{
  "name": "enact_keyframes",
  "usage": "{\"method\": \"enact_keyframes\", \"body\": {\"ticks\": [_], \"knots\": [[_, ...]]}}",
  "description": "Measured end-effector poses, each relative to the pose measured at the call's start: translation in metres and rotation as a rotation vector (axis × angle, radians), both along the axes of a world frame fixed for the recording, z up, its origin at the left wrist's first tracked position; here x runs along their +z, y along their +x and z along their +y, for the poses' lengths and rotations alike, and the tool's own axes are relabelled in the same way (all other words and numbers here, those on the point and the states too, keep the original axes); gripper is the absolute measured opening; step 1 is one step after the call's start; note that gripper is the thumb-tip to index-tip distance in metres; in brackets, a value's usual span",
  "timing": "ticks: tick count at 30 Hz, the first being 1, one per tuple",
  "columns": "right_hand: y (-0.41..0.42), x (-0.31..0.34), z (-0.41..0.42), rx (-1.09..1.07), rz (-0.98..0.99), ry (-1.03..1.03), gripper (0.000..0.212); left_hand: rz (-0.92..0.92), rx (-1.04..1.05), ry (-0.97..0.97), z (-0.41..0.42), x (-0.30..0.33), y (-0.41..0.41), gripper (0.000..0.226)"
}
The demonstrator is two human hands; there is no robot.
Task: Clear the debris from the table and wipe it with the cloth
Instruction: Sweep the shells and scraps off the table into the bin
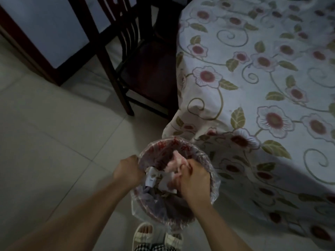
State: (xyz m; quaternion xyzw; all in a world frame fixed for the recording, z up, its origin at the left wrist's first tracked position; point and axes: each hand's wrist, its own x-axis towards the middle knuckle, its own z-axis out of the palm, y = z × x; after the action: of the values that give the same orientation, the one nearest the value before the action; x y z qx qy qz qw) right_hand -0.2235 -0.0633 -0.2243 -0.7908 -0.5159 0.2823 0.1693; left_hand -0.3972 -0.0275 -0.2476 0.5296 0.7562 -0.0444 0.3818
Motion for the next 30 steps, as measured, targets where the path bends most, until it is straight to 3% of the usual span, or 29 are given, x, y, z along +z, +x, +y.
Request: {"method": "enact_keyframes", "body": {"ticks": [5,13,20,28,30], "knots": [[-0.009,-0.036,0.016,0.026,0.134,-0.037,0.028,0.008,0.085,-0.001,-0.005,-0.041,-0.005,0.023],[-0.023,-0.128,0.037,0.049,0.174,-0.092,0.033,0.025,0.263,-0.004,-0.007,-0.130,-0.013,0.020],[-0.027,-0.220,0.046,0.070,0.285,-0.150,0.033,0.035,0.295,-0.014,-0.002,-0.214,-0.021,0.016],[-0.029,-0.269,0.042,0.061,0.381,-0.190,0.031,0.019,0.308,-0.025,-0.001,-0.264,-0.024,0.006],[-0.030,-0.273,0.041,0.064,0.390,-0.192,0.031,0.034,0.301,-0.021,-0.002,-0.273,-0.025,0.013]]}}
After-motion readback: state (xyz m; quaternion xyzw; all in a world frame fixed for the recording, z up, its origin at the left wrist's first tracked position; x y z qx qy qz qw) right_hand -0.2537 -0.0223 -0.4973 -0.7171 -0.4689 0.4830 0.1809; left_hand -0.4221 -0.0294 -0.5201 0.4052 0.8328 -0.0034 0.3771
